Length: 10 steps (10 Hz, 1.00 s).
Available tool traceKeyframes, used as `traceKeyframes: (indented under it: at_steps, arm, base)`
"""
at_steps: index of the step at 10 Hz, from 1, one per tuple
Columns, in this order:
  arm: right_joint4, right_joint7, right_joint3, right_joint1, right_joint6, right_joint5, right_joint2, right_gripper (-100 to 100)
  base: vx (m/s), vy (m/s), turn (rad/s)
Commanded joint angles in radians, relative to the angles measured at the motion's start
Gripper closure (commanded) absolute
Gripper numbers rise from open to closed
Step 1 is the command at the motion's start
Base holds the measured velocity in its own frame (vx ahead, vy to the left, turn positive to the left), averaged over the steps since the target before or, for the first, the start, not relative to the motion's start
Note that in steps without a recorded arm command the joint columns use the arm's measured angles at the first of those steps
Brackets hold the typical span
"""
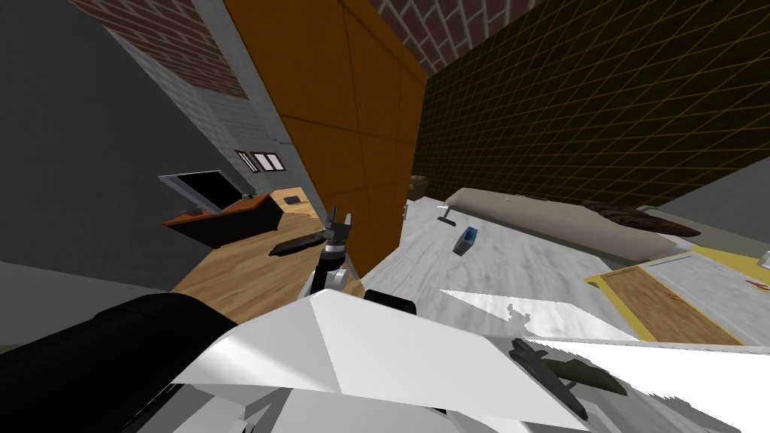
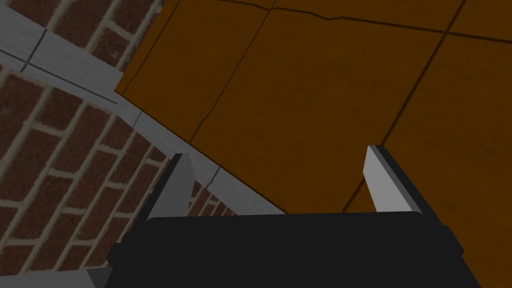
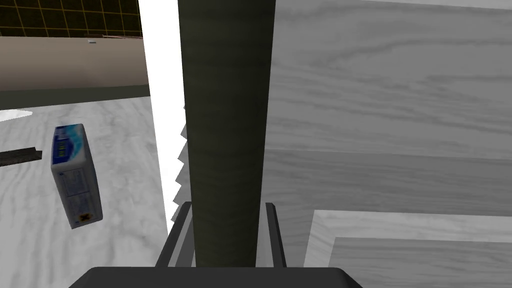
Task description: Push the door open
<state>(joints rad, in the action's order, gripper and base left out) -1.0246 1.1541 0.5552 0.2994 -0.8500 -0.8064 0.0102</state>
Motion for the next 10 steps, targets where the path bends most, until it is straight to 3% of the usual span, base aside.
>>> traceKeyframes:
  at_steps: [1, 5, 9, 10]
  arm:
    - [-0.004, -0.001, 0.019, 0.001, -0.009, -0.009, 0.018, 100]
    - [0.003, -0.005, 0.056, 0.008, -0.017, -0.037, 0.017, 100]
    - [0.010, -0.009, 0.092, 0.015, -0.025, -0.064, -0.019, 100]
    - [0.002, -0.013, 0.086, 0.016, -0.018, -0.060, -0.018, 100]
  base:
    - [0.145, -0.135, -0.030]
    - [0.140, -0.127, -0.044]
    - [0.153, -0.137, -0.053]
    - [0.062, -0.050, -0.020]
